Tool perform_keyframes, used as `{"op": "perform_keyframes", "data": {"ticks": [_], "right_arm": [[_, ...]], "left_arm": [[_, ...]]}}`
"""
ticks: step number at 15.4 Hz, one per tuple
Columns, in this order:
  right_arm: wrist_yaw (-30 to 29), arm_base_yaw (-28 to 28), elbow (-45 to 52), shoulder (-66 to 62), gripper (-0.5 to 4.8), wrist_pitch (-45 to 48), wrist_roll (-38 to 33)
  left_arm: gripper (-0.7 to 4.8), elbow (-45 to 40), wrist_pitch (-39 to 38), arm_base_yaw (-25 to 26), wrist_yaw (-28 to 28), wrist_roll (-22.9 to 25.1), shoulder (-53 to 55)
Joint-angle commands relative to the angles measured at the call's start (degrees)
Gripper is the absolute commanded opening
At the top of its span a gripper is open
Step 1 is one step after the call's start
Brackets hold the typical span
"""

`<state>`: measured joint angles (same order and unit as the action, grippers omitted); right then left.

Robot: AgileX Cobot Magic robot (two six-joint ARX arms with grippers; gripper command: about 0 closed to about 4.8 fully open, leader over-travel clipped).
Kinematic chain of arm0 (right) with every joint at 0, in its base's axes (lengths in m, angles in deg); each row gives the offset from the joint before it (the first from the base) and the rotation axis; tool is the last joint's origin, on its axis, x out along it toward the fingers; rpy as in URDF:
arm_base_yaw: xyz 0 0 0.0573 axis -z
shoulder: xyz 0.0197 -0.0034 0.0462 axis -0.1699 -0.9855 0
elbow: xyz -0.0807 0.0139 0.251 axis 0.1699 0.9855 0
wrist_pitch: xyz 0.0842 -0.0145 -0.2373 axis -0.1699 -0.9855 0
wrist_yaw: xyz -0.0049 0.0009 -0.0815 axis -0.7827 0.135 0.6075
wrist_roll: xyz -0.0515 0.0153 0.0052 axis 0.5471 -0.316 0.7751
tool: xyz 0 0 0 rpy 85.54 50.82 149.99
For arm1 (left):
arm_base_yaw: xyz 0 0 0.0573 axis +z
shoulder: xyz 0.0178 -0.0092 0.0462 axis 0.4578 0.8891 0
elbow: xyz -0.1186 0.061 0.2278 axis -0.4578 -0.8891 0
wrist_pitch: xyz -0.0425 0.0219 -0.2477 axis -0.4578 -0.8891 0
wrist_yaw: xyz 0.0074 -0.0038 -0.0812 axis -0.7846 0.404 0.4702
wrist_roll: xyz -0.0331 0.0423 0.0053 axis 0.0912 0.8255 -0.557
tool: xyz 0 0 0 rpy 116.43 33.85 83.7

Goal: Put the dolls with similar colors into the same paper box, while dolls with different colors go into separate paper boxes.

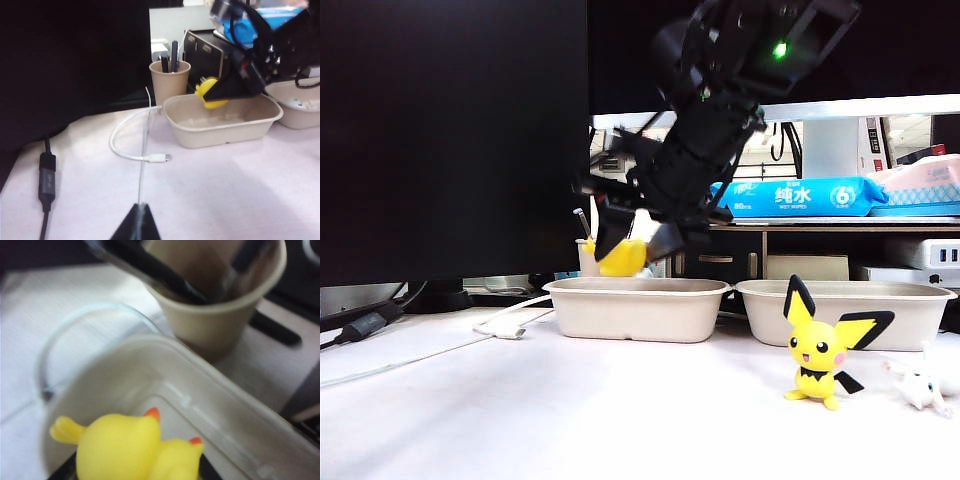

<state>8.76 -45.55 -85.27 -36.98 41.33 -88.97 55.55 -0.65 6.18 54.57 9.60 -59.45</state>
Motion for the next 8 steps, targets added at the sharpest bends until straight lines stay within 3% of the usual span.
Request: {"op": "perform_keyframes", "data": {"ticks": [1,4,5,8], "right_arm": [[0.13,-0.07,-3.34,0.35,3.36,-1.57,-0.07],[-0.63,-0.09,-9.4,1.33,3.36,-13.49,0.09],[-2.64,-0.2,-10.69,3.02,3.36,-19.08,1.88],[1.16,-1.86,-10.6,9.75,3.36,-36.94,11.13]], "left_arm": [[-0.05,0.02,0.0,-0.09,0.15,-0.02,0.0],[-0.05,0.02,0.11,-0.68,0.0,-0.02,1.09],[-0.05,0.02,0.13,-2.67,-0.02,-0.02,3.58],[-0.05,0.02,-0.07,-11.17,0.02,-0.02,9.86]]}}
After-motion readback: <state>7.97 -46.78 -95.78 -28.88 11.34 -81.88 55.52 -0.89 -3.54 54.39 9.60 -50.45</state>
